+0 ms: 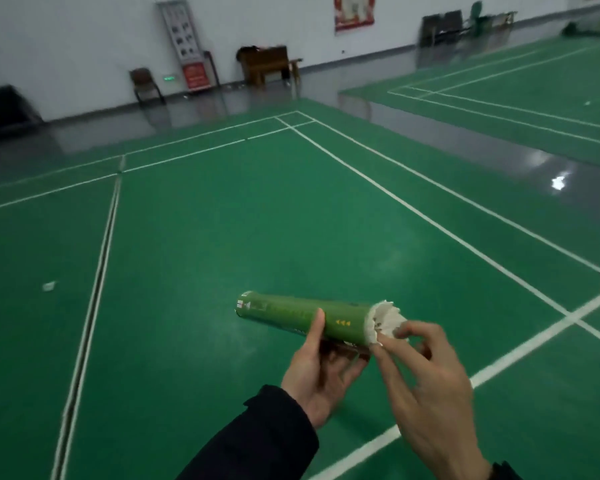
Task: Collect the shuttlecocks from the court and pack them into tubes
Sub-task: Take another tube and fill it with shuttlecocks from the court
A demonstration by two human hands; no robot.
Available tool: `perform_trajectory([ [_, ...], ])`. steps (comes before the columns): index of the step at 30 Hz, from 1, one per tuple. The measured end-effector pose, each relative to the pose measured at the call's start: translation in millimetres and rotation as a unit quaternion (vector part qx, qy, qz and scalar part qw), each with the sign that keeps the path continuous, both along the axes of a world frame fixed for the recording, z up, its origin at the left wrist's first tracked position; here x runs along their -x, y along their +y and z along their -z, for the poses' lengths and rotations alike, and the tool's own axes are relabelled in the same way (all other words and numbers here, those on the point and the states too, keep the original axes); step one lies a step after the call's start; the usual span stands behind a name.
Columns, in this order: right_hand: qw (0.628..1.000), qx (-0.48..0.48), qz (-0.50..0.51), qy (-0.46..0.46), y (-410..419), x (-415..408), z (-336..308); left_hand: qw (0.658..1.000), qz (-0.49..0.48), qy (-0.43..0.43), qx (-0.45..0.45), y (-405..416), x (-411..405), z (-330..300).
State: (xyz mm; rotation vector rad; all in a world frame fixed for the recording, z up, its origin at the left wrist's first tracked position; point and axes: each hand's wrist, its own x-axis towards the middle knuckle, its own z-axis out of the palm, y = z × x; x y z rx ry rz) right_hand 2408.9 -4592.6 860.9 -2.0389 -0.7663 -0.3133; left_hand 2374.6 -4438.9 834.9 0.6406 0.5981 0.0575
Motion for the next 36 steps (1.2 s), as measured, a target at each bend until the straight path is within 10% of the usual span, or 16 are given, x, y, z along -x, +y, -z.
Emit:
perform_trajectory([
  [12,0.808,0.209,-0.405,0.374,292,16,-10,0.982,-0.180,0.010,-0.052,250,90,27],
  [20,0.723,0.211,-0.490,0.439,418,24,21,0.946,-0.311,0.067,-0.062,340,120,49],
  [26,0.738,0.114,-0.495,0.444,511,19,26,0.907,-0.418,0.051,-0.018,432,130,39],
  [36,0.611,0.314,-0.614,0.388,704,74,23,0.872,-0.485,0.054,-0.038,568,205,49],
])
